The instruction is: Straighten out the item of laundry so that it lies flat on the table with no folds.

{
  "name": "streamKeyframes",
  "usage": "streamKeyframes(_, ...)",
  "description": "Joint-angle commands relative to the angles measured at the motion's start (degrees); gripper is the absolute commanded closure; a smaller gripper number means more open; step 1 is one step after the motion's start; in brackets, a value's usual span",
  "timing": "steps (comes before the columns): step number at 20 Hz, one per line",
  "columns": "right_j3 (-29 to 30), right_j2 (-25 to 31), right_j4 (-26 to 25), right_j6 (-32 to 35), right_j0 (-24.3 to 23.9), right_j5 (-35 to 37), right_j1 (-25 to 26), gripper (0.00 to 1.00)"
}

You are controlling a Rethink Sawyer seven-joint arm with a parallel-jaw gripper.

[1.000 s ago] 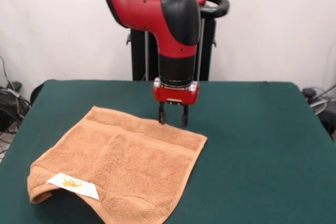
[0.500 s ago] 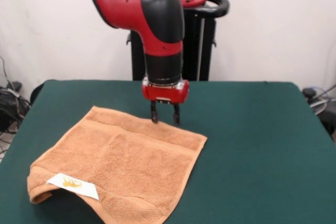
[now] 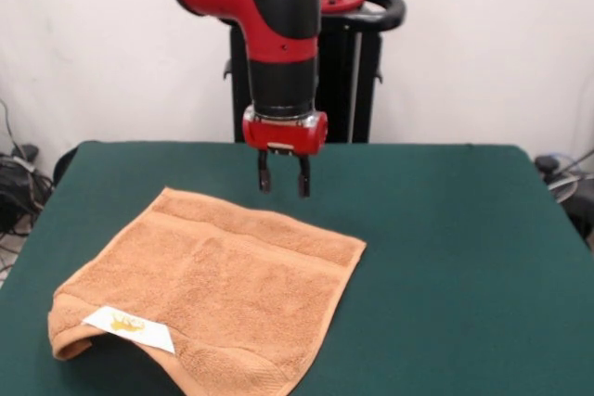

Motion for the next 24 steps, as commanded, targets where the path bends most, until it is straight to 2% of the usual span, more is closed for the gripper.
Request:
streamKeyframes(1,-0.7,3.5,6.8,18.8,-0.5,4.3,1.0,0.0)
streamKeyframes(8,-1.3,4.8,9.3,19.3,-1.2,4.0,3.3,0.0)
streamKeyframes(16,-4.1,1.0,7.9,16.2,-0.7,2.7,2.6,0.0)
streamKeyframes(24,-7.3,-0.2,5.9,13.4,-1.3,0.9,2.2,0.0)
